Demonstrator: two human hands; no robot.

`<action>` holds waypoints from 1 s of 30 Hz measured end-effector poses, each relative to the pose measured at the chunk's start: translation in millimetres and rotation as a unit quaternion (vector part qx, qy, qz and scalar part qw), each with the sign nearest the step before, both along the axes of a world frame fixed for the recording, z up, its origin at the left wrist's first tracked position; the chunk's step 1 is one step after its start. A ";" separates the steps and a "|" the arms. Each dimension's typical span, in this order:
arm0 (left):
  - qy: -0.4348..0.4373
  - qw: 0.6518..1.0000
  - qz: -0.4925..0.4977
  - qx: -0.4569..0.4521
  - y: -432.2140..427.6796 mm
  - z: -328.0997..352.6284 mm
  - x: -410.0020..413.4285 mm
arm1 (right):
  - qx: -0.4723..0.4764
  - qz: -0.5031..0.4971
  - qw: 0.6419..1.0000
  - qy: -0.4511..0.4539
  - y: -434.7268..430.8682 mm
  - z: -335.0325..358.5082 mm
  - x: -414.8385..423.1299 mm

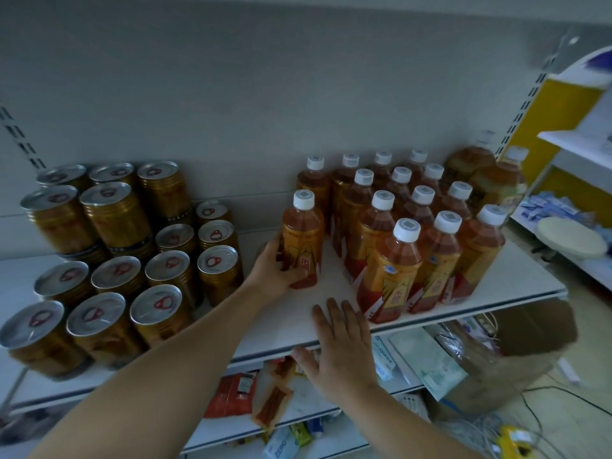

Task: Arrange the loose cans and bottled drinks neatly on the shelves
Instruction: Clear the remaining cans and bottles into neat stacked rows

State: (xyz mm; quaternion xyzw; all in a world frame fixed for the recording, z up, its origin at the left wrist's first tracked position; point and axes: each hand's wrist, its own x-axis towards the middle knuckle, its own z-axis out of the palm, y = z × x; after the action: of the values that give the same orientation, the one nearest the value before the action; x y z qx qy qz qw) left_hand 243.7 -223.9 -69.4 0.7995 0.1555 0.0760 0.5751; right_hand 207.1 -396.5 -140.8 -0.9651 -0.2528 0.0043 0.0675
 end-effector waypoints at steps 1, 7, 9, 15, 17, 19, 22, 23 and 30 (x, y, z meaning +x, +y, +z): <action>-0.005 1.000 0.002 -0.004 -2.6 0.1 2.7 | 0.000 -0.001 1.000 0.001 0.0 0.0 0.1; -0.025 0.999 0.017 -0.009 -16.1 1.8 23.0 | 0.008 -0.009 1.000 -0.017 -0.7 0.4 0.3; -0.022 1.000 0.018 -0.005 -16.1 1.7 29.7 | 0.011 -0.008 1.000 -0.025 -1.1 -0.2 0.6; -0.019 0.999 0.030 0.014 -15.6 -0.2 49.5 | 0.005 0.000 0.999 -0.033 -1.4 -2.1 1.4; -0.021 0.999 0.027 0.025 -15.1 0.6 53.3 | 0.008 0.004 0.999 -0.035 -1.5 -3.3 1.5; -0.023 0.999 0.024 0.033 -14.1 0.0 54.7 | 0.009 0.006 0.999 -0.037 -1.2 -4.3 1.4; -0.023 0.999 0.021 0.033 -13.7 -0.7 54.4 | 0.012 0.008 0.999 -0.036 -1.0 -3.6 1.6; -0.021 0.999 0.020 0.033 -14.2 0.6 54.4 | 0.012 0.010 0.999 -0.033 -0.9 -2.9 2.0; 0.007 0.997 0.004 0.077 -15.1 4.1 58.4 | 0.004 0.008 1.000 -0.025 -0.9 -2.7 0.3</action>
State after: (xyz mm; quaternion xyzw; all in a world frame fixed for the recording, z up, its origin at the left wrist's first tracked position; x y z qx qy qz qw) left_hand 302.1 -239.0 -65.2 0.8412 0.1561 0.0843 0.5107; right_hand 207.4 -397.4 -143.5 -0.9627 -0.2620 -0.0203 0.0649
